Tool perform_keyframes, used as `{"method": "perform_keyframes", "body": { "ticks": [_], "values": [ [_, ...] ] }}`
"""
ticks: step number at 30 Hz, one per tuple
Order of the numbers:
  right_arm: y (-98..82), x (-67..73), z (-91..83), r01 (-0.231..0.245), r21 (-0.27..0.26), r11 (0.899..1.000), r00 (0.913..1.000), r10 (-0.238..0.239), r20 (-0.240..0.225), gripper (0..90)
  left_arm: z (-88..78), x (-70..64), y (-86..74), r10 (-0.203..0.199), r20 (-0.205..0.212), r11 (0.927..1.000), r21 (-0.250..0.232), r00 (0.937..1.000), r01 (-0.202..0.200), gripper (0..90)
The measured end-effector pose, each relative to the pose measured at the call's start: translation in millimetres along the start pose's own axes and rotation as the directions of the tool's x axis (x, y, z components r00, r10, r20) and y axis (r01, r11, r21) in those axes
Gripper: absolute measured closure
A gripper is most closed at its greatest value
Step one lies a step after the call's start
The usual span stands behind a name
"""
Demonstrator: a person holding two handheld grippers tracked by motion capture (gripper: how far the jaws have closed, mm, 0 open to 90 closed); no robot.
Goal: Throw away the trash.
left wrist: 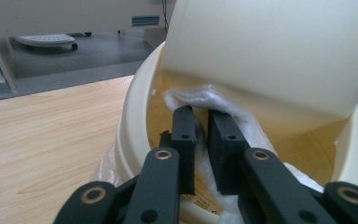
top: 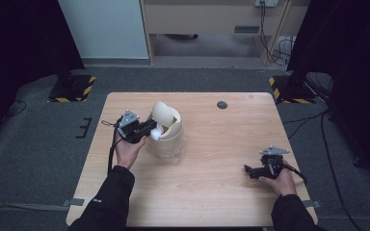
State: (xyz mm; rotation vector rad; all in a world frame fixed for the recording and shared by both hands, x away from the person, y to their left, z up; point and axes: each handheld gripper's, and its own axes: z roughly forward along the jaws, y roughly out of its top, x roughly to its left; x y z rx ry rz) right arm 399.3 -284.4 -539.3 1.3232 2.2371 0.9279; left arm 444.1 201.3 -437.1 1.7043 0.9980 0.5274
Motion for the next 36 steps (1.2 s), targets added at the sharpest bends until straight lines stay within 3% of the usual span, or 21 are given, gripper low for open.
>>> {"method": "perform_keyframes", "body": {
  "ticks": [7, 8, 9, 11, 15, 24, 32, 36],
  "values": [
    [0.0, 0.0, 0.1, 0.000, -0.001, 1.000, 1.0000, 0.000, 0.000, 0.5, -4.3, -1.7, 2.7, 0.026, -0.008, 0.9997, 0.000, 0.9996, -0.026, 68.8],
    [0.0, -0.1, 0.1, 0.001, -0.002, 1.000, 1.0000, -0.001, 0.001, 0.5, -8.5, -1.5, 3.6, 0.016, 0.006, 0.9997, -0.020, 0.9999, -0.016, 68.8],
    [-0.1, 0.0, 0.1, 0.000, -0.001, 1.000, 1.0000, 0.000, 0.000, 0.5, -11.3, -1.2, 4.0, 0.005, 0.014, 0.9994, -0.033, 0.9999, -0.004, 60.6],
    [0.0, -0.1, 0.0, 0.002, 0.000, 1.000, 1.0000, -0.002, -0.001, 0.5, -16.7, -0.5, 4.2, 0.006, 0.011, 0.9990, -0.044, 0.9999, -0.005, 52.3],
    [-0.1, 0.1, 0.1, 0.000, -0.001, 1.000, 1.0000, 0.000, 0.001, 0.5, -25.7, 3.2, 1.6, -0.006, 0.006, 0.9986, -0.053, 1.0000, 0.006, 50.0],
    [-0.1, 0.0, 0.1, 0.000, -0.001, 1.000, 1.0000, 0.000, 0.001, 0.5, -45.1, -0.7, -5.7, 0.022, 0.047, 0.9987, -0.046, 0.9987, -0.020, 55.8],
    [-0.1, 0.1, 0.1, 0.000, -0.001, 1.000, 1.0000, 0.000, 0.000, 0.5, -39.7, -4.4, -10.8, 0.015, 0.076, 0.9994, -0.032, 0.9970, -0.013, 69.9],
    [-0.1, 0.0, 0.1, 0.000, -0.001, 1.000, 1.0000, 0.000, 0.001, 0.5, -38.5, -7.5, -11.0, 0.020, 0.060, 0.9994, -0.031, 0.9980, -0.018, 76.5]
  ]
}}
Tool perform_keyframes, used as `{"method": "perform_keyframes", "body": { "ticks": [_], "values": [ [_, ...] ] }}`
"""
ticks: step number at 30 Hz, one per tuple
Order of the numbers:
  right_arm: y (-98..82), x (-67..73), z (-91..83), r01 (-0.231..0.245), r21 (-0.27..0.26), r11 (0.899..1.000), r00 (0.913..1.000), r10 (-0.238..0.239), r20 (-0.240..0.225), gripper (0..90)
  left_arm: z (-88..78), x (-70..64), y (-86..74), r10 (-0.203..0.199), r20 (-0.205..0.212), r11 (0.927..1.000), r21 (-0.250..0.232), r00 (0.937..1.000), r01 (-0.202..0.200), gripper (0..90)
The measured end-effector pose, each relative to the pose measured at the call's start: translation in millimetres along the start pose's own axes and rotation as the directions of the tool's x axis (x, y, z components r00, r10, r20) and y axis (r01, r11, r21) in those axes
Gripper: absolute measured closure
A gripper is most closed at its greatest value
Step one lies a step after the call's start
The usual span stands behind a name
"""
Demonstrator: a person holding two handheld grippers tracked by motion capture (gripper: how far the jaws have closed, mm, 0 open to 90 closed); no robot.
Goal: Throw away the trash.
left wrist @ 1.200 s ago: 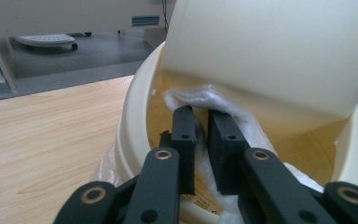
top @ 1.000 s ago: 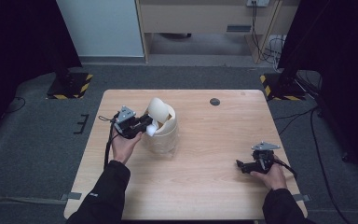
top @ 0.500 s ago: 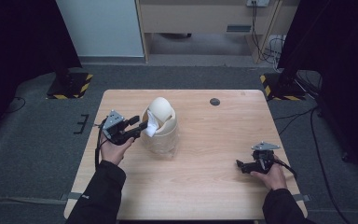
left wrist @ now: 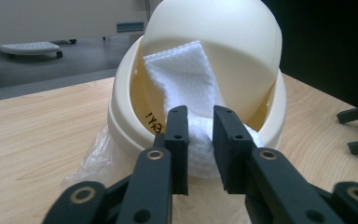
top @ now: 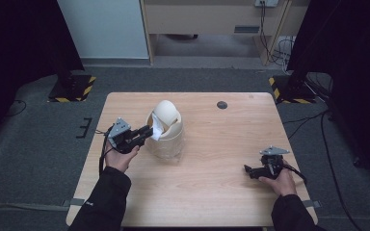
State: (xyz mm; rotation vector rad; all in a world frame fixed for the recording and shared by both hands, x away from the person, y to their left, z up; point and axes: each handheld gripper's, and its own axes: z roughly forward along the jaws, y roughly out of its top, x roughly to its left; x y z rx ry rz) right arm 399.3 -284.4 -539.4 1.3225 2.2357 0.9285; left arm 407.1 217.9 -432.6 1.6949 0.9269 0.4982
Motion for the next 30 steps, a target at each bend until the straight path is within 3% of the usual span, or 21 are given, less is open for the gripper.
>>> {"method": "perform_keyframes", "body": {
  "ticks": [6, 11, 16, 19, 21, 23, 24, 25, 30],
  "values": [
    [0.0, 0.0, 0.0, 0.000, 0.000, 1.000, 1.0000, 0.000, 0.000, 0.5, 1.2, -2.9, 2.0, 0.003, -0.035, 0.9999, 0.011, 0.9994, -0.002, 85.4],
    [0.0, 0.1, 0.0, -0.002, 0.000, 1.000, 1.0000, 0.002, 0.000, 0.5, 5.5, -2.2, 6.4, -0.004, -0.070, 0.9997, 0.024, 0.9976, 0.006, 86.9],
    [0.1, 0.0, -0.1, 0.000, 0.002, 1.000, 1.0000, 0.000, -0.001, 0.5, 18.6, 1.5, 9.1, -0.023, -0.073, 0.9985, 0.048, 0.9971, 0.026, 87.0],
    [0.1, 0.0, -0.1, 0.000, 0.001, 1.000, 1.0000, 0.000, -0.001, 0.5, 28.0, 1.7, 9.9, -0.024, -0.044, 0.9970, 0.072, 0.9988, 0.027, 86.7],
    [0.0, 0.0, 0.0, 0.000, 0.000, 1.000, 1.0000, 0.000, 0.000, 0.5, 30.8, 0.5, 10.6, -0.002, -0.046, 0.9964, 0.084, 0.9989, 0.006, 85.8],
    [0.0, 0.0, 0.0, 0.000, 0.000, 1.000, 1.0000, 0.000, 0.000, 0.5, 31.2, 0.1, 10.3, -0.001, -0.044, 0.9967, 0.081, 0.9990, 0.005, 81.7],
    [0.0, 0.0, 0.0, 0.000, 0.000, 1.000, 1.0000, 0.000, 0.000, 0.5, 30.8, -0.3, 9.6, -0.013, -0.039, 0.9977, 0.066, 0.9991, 0.016, 81.7],
    [0.0, -0.1, 0.0, 0.002, 0.000, 1.000, 1.0000, -0.002, 0.000, 0.5, 27.2, -0.6, 9.5, -0.017, -0.043, 0.9988, 0.045, 0.9989, 0.019, 73.0],
    [0.0, 0.0, 0.0, 0.000, 0.000, 1.000, 1.0000, 0.000, 0.000, 0.5, 8.9, 3.3, 12.5, -0.056, -0.057, 0.9981, -0.027, 0.9968, 0.055, 64.8]
  ]
}}
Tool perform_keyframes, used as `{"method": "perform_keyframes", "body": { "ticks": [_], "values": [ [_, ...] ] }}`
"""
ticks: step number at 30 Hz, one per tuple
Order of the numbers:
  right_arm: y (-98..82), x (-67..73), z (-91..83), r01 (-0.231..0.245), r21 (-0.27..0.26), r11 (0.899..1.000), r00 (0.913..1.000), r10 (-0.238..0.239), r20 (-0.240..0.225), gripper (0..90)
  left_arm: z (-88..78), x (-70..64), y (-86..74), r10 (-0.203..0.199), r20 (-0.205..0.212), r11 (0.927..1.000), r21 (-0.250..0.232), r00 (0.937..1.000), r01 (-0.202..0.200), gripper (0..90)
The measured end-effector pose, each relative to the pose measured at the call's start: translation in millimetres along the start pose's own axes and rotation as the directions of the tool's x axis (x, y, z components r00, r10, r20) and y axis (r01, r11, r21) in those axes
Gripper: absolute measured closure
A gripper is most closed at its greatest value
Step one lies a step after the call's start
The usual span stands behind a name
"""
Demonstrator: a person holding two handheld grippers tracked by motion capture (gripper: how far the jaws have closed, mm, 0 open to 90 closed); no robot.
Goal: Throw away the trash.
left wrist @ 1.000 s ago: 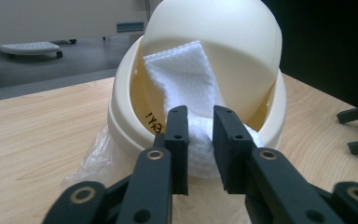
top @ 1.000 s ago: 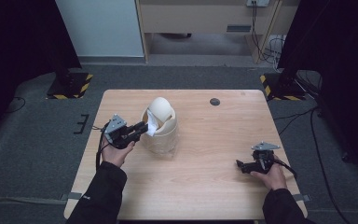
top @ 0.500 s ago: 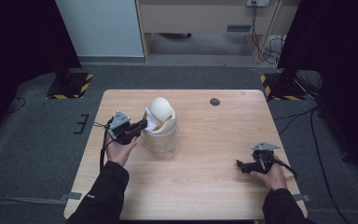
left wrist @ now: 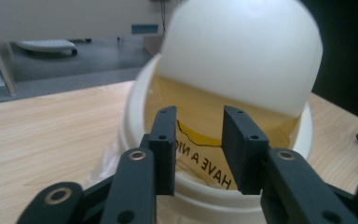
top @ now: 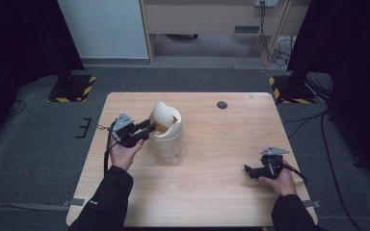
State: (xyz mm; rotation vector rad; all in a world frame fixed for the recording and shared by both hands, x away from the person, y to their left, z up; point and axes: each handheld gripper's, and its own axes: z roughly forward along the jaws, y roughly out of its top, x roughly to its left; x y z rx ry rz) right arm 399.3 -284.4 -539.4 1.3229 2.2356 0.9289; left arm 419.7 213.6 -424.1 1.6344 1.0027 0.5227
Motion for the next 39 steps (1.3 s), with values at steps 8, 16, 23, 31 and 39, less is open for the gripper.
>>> {"method": "perform_keyframes", "body": {
  "ticks": [8, 16, 23, 31, 39],
  "values": [
    [0.0, 0.1, 0.0, -0.001, 0.000, 1.000, 1.0000, 0.001, 0.000, 0.5, -26.1, 11.3, -5.2, -0.006, -0.041, 0.9996, -0.028, 0.9991, 0.005, 53.4],
    [0.0, 0.1, 0.0, -0.001, 0.001, 1.000, 1.0000, 0.001, 0.000, 0.5, -40.9, 29.4, -40.5, -0.004, -0.102, 0.9961, 0.088, 0.9948, 0.013, 36.0],
    [-0.1, 0.1, 0.0, 0.001, 0.000, 1.000, 1.0000, -0.001, 0.001, 0.6, -48.6, 43.9, -73.9, 0.012, -0.158, 0.9691, 0.245, 0.9874, 0.028, 24.6],
    [-0.1, 0.4, -0.1, 0.005, 0.000, 1.000, 1.0000, -0.005, -0.002, 0.6, -46.4, 55.8, -96.0, 0.055, -0.203, 0.9263, 0.376, 0.9776, 0.027, 19.7],
    [-0.1, 0.6, -0.2, 0.003, 0.001, 1.000, 1.0000, -0.003, -0.003, 0.5, -37.5, 59.2, -106.3, 0.113, -0.196, 0.8829, 0.470, 0.9740, -0.008, 16.1]
  ]
}}
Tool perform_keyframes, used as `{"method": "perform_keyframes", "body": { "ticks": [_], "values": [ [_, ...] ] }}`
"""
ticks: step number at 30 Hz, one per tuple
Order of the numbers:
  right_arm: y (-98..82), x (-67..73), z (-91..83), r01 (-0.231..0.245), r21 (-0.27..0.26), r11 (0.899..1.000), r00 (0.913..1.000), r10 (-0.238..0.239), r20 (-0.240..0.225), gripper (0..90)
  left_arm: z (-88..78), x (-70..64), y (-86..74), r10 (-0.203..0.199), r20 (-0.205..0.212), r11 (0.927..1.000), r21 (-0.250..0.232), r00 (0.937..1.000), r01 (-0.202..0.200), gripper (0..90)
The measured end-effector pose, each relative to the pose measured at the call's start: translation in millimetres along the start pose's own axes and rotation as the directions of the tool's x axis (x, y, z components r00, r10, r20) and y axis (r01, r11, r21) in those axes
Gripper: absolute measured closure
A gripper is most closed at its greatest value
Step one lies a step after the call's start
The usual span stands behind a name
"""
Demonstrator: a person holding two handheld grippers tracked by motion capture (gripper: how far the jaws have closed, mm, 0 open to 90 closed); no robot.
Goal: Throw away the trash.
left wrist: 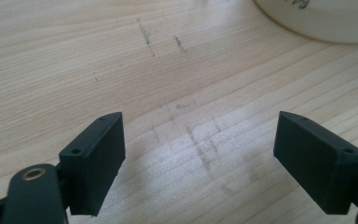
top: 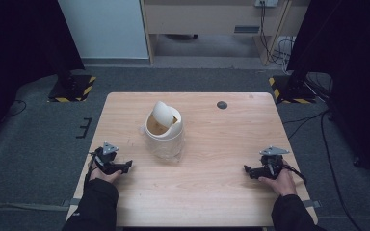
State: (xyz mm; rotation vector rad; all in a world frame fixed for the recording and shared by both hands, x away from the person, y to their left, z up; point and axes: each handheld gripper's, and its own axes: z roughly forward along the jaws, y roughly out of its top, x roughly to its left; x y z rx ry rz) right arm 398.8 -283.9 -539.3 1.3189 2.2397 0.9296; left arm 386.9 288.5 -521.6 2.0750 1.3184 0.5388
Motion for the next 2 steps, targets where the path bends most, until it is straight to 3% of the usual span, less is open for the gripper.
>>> {"method": "perform_keyframes", "body": {
  "ticks": [2],
  "values": [
    [0.0, 0.0, 0.0, 0.000, 0.000, 1.000, 1.0000, 0.000, 0.000, 0.5, 2.4, 0.8, -1.3, -0.003, -0.001, 0.9999, 0.017, 1.0000, 0.003, 15.5]
  ]
}}
